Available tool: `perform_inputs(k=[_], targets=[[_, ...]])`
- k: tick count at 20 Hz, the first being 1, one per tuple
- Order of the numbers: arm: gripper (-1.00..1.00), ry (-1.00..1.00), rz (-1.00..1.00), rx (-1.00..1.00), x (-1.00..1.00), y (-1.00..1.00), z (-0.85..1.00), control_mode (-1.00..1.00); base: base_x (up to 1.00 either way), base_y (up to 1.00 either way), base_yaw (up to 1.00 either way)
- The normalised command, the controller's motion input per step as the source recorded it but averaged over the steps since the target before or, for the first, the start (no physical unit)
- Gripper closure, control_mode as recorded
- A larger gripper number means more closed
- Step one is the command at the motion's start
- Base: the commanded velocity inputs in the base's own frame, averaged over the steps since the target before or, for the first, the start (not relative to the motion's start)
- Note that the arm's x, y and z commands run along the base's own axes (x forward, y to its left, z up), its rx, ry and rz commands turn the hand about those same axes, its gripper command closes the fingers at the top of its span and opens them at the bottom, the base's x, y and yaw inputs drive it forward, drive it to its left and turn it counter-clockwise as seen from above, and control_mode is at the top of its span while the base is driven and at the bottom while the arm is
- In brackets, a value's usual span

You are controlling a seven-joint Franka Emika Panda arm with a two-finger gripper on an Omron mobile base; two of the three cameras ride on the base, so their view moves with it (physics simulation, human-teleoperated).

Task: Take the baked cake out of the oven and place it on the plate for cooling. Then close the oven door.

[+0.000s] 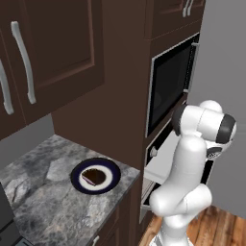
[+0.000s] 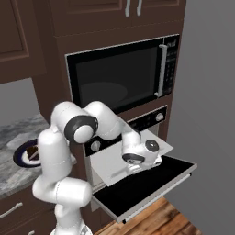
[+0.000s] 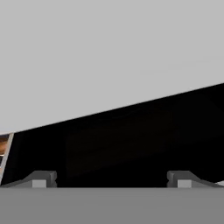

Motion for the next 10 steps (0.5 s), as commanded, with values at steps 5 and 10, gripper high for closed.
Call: perform_inputs(k=[5,10], targets=[[-1.00,0.00,-0.03,0.00,0.06,-0.19,-0.10,-1.00,0.00,0.00,0.00],[-1.00,0.00,0.00,0.00,0.16,-0.07,-0.10,-1.00,0.00,0.00,0.00]])
